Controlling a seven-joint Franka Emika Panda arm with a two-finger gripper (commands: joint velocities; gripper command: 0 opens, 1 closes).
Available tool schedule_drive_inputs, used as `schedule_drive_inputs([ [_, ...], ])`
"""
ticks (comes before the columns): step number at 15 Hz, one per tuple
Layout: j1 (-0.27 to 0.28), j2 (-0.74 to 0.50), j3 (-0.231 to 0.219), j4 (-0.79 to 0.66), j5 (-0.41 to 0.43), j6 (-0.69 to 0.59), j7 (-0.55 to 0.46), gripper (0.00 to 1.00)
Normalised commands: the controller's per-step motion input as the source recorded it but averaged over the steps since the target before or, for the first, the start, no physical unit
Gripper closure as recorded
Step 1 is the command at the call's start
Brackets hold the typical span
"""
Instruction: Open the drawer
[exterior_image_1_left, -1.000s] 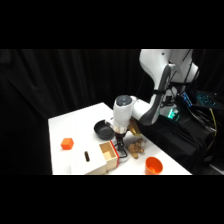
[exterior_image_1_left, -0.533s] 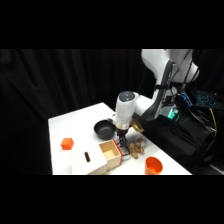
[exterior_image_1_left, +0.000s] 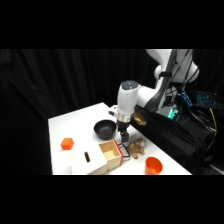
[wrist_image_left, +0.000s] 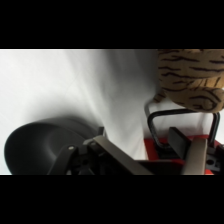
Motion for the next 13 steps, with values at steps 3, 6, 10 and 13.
schedule_drive_inputs([
  [3,-0.332,-0.6,0.264,-0.15,-0.197,-0.35,0.0,0.0],
  [6,-0.414,-0.47,0.358,-0.04,0.011,-0.33,-0.15,0.0],
  [10,-0.344,-0.23,0.3,0.11,0.223,-0.22,-0.31,0.0],
  [13,-0.236,-0.04,0.206,0.23,0.248,-0.17,-0.34,0.0],
])
